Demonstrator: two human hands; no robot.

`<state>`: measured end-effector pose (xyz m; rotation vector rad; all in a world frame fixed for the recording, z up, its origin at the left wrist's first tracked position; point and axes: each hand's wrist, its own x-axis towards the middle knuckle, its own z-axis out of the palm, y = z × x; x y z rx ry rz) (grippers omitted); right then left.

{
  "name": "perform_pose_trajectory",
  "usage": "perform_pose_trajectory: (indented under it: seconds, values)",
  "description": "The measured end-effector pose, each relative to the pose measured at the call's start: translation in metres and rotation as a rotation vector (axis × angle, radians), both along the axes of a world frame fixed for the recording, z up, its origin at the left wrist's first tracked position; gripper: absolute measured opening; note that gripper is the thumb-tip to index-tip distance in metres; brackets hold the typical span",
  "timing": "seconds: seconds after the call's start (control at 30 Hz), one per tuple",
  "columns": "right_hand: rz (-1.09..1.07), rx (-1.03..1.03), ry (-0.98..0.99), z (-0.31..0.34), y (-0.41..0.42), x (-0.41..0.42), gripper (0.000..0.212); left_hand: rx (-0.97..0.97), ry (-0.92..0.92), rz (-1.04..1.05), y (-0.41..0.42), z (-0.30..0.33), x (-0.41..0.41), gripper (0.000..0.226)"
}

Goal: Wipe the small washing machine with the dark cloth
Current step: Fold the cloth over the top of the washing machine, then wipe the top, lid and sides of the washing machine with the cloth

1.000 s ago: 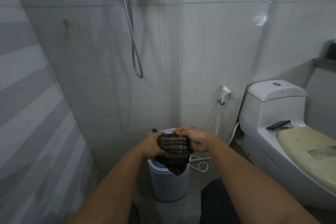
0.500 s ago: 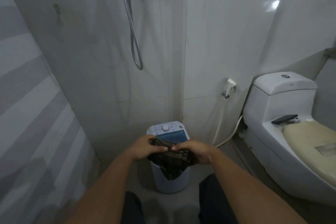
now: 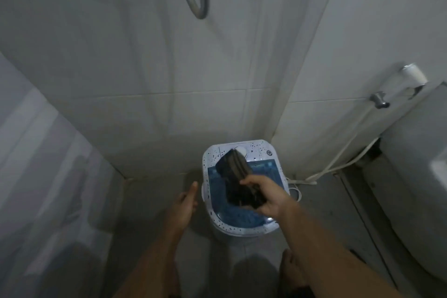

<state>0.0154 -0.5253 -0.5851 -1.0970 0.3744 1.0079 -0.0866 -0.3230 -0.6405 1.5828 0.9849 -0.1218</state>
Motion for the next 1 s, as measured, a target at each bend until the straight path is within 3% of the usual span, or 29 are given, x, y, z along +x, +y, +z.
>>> perform_pose_trajectory:
  seconds: [0.07,0.13,0.2,0.3,0.37,0.53,0.63,0.87,1.0]
  values:
    - [-0.010,-0.137,-0.200,-0.001,0.025,0.043,0.039,0.080,0.033,-0.015,0.012,-0.021,0.010,0.064]
    - [0.028,-0.403,-0.537,-0.005,0.051,0.084,0.031,0.147,0.031,-0.085,0.017,-0.033,0.020,0.057]
    - [0.130,-0.591,-0.887,-0.013,0.075,0.112,0.038,0.154,0.027,-0.125,0.014,-0.046,0.027,0.048]
    - [0.416,-0.923,-1.186,-0.046,0.099,0.129,0.060,0.062,-0.001,-0.078,0.004,-0.070,0.029,0.031]
    - [0.661,-1.161,-1.376,-0.073,0.105,0.115,0.056,0.000,-0.012,-0.069,-0.002,-0.081,0.029,0.029]
    - [0.824,-1.198,-1.856,-0.110,0.088,0.073,0.047,-0.032,-0.034,-0.001,-0.009,-0.088,0.033,0.026]
    - [0.789,-1.250,-1.898,-0.107,0.090,0.089,0.044,-0.047,-0.037,0.004,-0.009,-0.092,0.033,0.025]
    - [0.782,-1.433,-1.583,-0.091,0.138,0.120,0.035,-0.048,-0.027,-0.027,0.000,-0.095,0.034,0.022]
    - [0.839,-1.399,-1.659,-0.088,0.128,0.091,0.048,-0.058,-0.035,-0.013,0.001,-0.097,0.033,0.020]
